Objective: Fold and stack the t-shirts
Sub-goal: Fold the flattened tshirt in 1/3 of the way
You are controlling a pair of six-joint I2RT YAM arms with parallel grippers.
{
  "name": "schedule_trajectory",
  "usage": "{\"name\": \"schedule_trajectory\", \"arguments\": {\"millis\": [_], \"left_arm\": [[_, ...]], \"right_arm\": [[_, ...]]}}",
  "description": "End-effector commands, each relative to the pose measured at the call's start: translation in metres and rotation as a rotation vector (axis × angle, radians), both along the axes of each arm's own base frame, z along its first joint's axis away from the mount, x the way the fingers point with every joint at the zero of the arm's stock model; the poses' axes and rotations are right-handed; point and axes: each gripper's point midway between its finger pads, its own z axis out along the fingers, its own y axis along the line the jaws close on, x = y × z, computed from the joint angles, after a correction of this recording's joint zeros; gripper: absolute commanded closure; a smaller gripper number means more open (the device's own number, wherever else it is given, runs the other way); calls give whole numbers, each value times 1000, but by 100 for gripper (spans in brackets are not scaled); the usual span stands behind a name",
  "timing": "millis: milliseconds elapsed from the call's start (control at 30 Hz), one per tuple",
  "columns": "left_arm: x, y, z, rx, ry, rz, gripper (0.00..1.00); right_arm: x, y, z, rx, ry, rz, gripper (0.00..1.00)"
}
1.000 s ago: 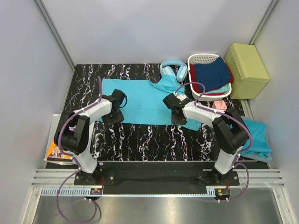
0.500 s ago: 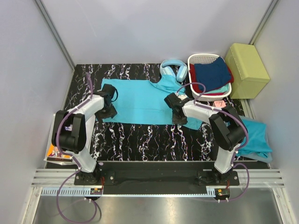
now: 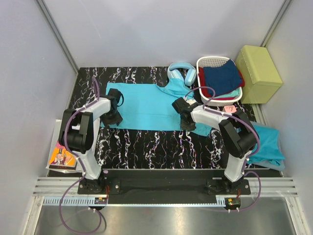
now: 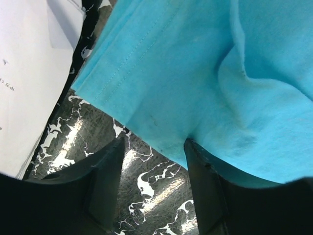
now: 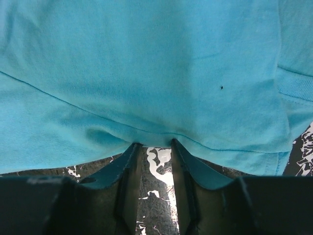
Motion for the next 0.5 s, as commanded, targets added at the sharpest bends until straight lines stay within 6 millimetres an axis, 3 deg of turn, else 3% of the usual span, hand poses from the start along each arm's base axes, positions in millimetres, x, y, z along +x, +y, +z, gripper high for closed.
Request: {"name": "schedule_trajectory", "arguments": {"millis": [0, 33, 67, 400, 467], "left_arm": [[4, -1, -3, -14, 1, 1, 49], [4, -1, -2, -16, 0, -1, 52], [2, -2, -2, -21, 3, -2, 61], [-22, -9, 9, -69, 8, -2, 100], [-27, -12, 14, -70, 8, -9, 100]], "right_arm": [[7, 4, 8, 33, -24, -11, 67], [6, 4, 8, 32, -21, -9, 68], [6, 4, 9, 35, -21, -11, 73], [-13, -1, 18, 64, 5, -27, 99], [-19, -2, 18, 66, 15, -25, 100]]}}
